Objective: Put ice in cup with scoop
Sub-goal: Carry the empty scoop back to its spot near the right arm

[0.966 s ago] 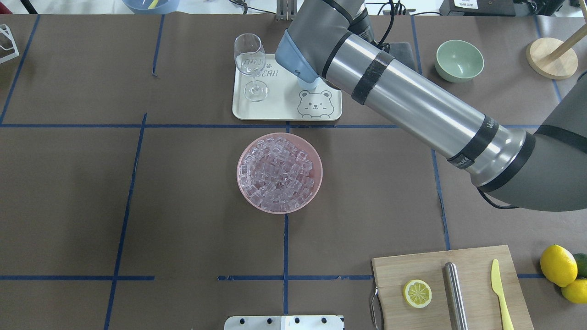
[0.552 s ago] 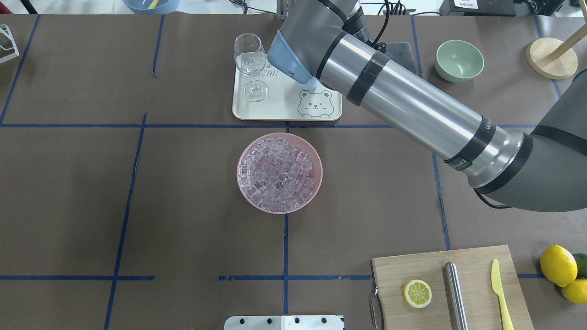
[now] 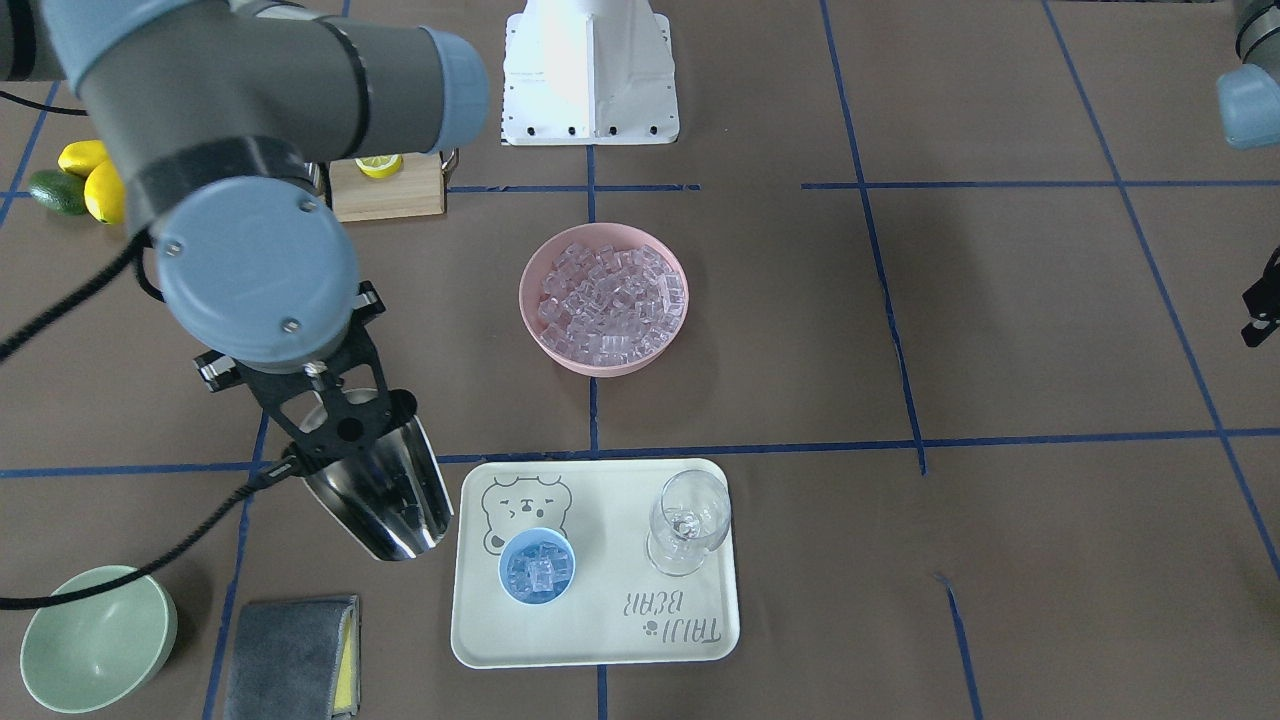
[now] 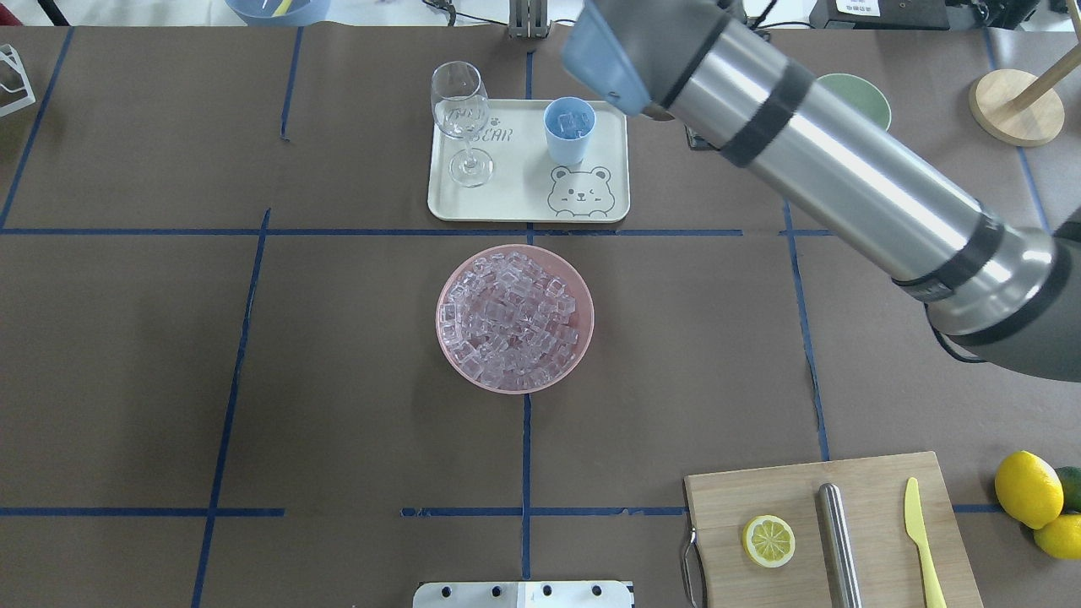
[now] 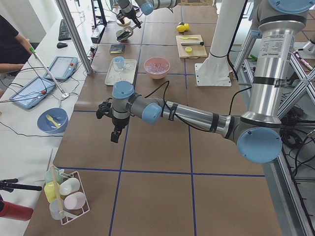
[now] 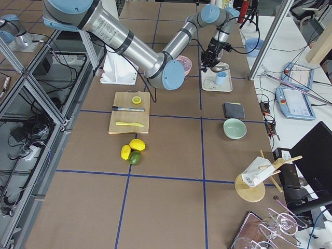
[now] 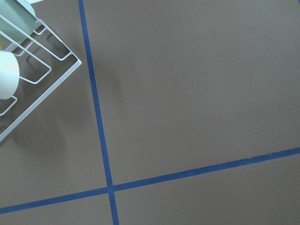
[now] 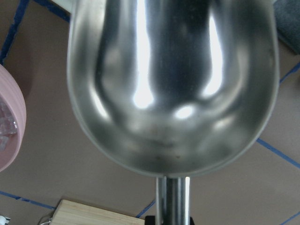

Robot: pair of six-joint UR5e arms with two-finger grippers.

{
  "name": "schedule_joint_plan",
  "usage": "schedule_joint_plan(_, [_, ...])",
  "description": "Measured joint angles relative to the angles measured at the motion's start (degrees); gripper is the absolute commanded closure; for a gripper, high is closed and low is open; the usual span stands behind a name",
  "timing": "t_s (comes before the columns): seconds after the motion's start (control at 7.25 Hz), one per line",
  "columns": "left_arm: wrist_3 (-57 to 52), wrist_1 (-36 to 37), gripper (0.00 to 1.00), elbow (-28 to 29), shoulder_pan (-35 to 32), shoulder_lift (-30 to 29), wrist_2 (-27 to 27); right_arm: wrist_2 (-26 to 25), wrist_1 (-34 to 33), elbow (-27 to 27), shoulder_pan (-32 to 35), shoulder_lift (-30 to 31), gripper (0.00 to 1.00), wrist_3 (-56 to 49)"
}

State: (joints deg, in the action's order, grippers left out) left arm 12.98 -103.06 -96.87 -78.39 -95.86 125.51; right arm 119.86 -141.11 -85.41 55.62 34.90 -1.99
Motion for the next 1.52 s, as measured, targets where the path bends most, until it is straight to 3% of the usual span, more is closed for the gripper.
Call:
schedule_joint_plan(0.28, [0.11,0.11,0.0,0.02,-0.01,-0.05,0.06,2.48,3.86,-13.71,2.35,13.74,1.0,11.71])
schedule_joint_plan(0.69, [0.52,0.28,0.0,0.08,0.0,-0.14,0.08,3.68,8.5,-18.66,1.77,25.57,1.0,17.82])
schedule_joint_plan(0.97, [0.7,0.87,0.0,0.01,0.06,-0.28,0.09,6.48,13.54,-25.41,1.72,38.34,1.0,19.56])
schedule_joint_plan(1.24, [0.73,1.08,0.0,-0.02,0.14,-0.44,0.09,8.5,26.26,-28.49,1.34,49.36,1.0,29.19])
schedule_joint_plan(1.52, [0.73,1.11,0.0,-0.03,0.16,-0.53,0.09,8.68,40.25,-27.75,-2.07,56.06,1.0,39.57])
